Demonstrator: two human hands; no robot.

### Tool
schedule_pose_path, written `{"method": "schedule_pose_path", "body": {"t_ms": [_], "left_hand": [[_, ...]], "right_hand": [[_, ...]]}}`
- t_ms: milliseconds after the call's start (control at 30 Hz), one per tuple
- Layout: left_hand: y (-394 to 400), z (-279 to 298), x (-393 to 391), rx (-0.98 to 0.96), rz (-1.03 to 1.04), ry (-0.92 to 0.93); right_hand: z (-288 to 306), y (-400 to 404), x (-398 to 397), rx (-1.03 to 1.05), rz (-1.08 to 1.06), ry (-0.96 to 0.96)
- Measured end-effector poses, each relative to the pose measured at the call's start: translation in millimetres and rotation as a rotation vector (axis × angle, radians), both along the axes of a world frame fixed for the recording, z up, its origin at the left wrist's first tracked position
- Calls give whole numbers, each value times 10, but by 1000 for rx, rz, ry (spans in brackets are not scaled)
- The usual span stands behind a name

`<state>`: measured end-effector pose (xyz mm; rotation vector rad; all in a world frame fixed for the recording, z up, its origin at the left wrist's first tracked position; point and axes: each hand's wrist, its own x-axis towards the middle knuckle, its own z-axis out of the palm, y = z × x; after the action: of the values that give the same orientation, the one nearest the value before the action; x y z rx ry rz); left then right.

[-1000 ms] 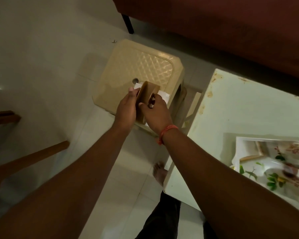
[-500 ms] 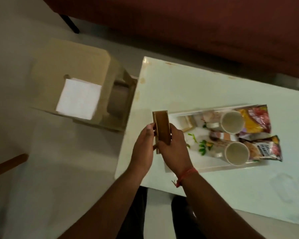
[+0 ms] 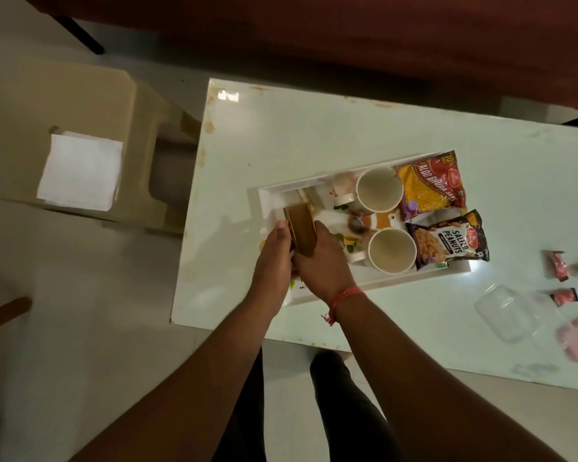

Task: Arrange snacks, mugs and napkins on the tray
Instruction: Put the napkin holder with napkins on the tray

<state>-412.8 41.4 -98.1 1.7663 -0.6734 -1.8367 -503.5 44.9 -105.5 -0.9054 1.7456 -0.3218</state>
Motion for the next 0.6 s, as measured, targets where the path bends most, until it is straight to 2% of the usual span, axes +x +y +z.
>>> {"method": "schedule_pose_path", "body": {"t_ms": [233,467,600], "left_hand": [[60,-107,25,27,7,-5],[36,-24,192,21,-57,114],[4,-78,290,35,-113,149]], "right_hand": [[-6,38,-15,-5,15,-57],[28,131,55,-85,-15,-87],[62,156,112,-56,-19,-38]]}}
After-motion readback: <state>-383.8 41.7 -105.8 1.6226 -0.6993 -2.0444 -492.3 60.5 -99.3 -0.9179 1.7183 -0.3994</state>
